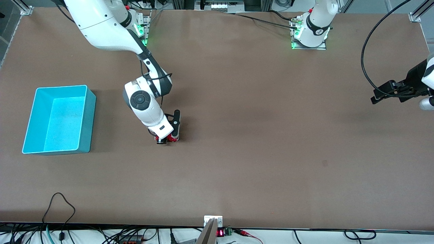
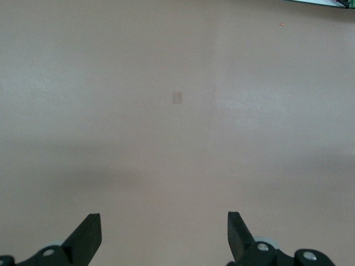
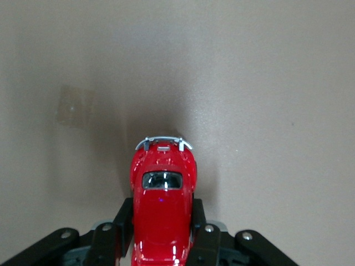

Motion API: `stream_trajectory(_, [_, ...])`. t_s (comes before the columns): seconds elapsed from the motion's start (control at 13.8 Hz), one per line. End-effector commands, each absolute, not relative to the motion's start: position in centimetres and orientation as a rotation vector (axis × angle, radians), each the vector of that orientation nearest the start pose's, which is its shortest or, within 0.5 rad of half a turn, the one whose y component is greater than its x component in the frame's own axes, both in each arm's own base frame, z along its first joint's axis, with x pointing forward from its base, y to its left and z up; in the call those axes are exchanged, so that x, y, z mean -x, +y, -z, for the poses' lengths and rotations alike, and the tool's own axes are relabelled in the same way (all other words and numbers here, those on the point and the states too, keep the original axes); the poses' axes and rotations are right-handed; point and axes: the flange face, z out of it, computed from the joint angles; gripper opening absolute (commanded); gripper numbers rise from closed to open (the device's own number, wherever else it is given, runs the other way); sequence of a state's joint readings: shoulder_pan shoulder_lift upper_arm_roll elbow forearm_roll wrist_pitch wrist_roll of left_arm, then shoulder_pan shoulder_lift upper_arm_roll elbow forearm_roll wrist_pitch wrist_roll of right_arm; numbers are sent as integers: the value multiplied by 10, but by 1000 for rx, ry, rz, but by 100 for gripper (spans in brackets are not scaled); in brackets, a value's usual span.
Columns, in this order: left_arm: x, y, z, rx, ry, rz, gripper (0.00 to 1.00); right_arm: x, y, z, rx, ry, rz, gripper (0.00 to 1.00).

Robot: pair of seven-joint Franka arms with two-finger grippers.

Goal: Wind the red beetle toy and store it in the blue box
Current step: 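Carry the car with the right gripper over the cyan box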

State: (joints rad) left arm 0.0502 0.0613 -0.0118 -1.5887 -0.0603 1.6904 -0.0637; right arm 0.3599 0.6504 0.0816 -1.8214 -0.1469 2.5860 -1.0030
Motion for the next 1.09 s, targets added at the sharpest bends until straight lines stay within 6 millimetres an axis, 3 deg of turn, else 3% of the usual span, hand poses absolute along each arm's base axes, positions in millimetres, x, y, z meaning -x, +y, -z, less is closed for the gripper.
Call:
stream_trajectory(0.0, [-582, 13, -596, 3180, -150, 70, 100, -607, 287, -213, 2325, -2192, 228, 0])
stream_trajectory(0.22, [-579, 12, -601, 3180, -147, 70, 100, -609, 271, -262, 2420, -2058, 175, 0])
stream_trajectory(0.44, [-577, 12, -602, 3181, -146, 40, 100, -608, 234, -320, 2649, -1757, 112, 0])
stream_trajectory(0.73, [-574, 13, -602, 3181, -146, 23, 100, -595, 153, -365, 2909, -1301, 77, 1])
stream_trajectory(0.8, [-573, 12, -602, 3181, -143, 21, 100, -591, 130, -369, 2954, -1198, 66, 1])
stream_trajectory(0.95, [-573, 12, -602, 3181, -138, 21, 100, -578, 61, -365, 3016, -1027, 4, 1])
stream_trajectory(1.02, [-573, 13, -603, 3181, -141, 23, 100, -569, 40, -367, 3037, -962, -12, 1])
